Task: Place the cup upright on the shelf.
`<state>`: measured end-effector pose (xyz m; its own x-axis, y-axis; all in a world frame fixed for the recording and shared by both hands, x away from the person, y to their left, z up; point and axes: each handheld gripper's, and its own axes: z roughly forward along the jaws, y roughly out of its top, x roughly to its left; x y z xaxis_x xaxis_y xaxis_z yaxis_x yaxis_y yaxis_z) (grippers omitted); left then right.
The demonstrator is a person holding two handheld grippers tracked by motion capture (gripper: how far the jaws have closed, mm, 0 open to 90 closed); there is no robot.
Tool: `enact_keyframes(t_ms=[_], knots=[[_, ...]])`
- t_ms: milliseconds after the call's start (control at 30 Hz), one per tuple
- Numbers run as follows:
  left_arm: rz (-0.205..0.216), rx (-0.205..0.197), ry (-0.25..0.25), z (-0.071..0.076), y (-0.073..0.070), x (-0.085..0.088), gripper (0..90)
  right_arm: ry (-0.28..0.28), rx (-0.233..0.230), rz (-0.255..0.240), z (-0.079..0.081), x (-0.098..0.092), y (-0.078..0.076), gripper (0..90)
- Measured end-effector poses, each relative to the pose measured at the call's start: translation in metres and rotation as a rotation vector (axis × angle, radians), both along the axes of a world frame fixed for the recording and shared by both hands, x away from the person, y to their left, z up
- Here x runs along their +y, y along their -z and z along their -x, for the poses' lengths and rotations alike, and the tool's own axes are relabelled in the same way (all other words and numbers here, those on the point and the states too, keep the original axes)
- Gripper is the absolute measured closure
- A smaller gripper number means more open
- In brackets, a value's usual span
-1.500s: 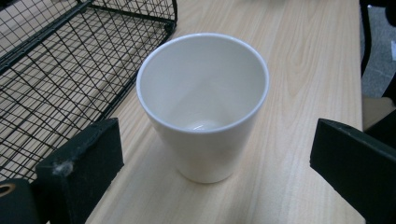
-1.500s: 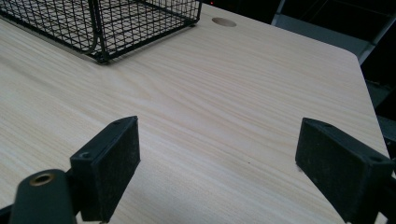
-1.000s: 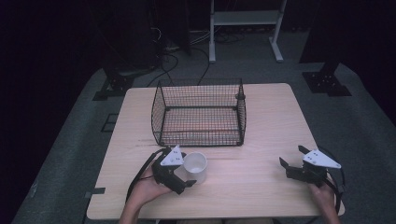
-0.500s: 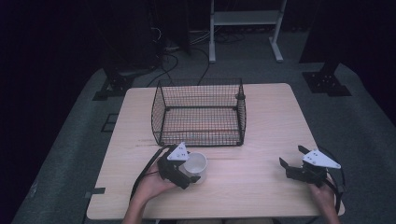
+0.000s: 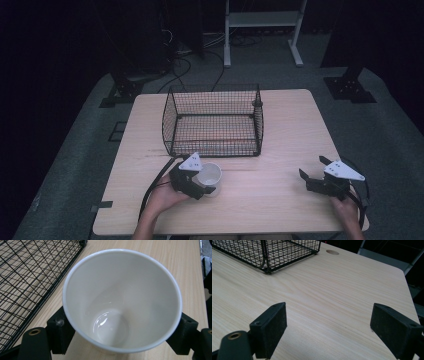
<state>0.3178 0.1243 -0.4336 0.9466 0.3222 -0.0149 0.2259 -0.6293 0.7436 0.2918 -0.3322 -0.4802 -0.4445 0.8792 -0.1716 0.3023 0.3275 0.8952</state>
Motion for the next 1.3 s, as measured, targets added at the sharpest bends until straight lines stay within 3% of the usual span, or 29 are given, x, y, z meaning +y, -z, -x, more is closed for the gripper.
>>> enact_keyframes(t_ms=[367,800,1300], knots=[[0.059,-0.012,0.009,-0.003,-0.013,0.005,21.5,0.001,0.0,-0.009,0.0,-0.001,0.0,13.1],[0.076,-0.01,0.031,-0.008,-0.025,0.008,21.6,0.005,0.001,-0.015,0.0,-0.001,0.0,13.1],[0.099,-0.054,0.036,-0.018,-0.053,0.012,21.6,0.004,0.002,-0.016,0.0,-0.002,0.0,13.1]])
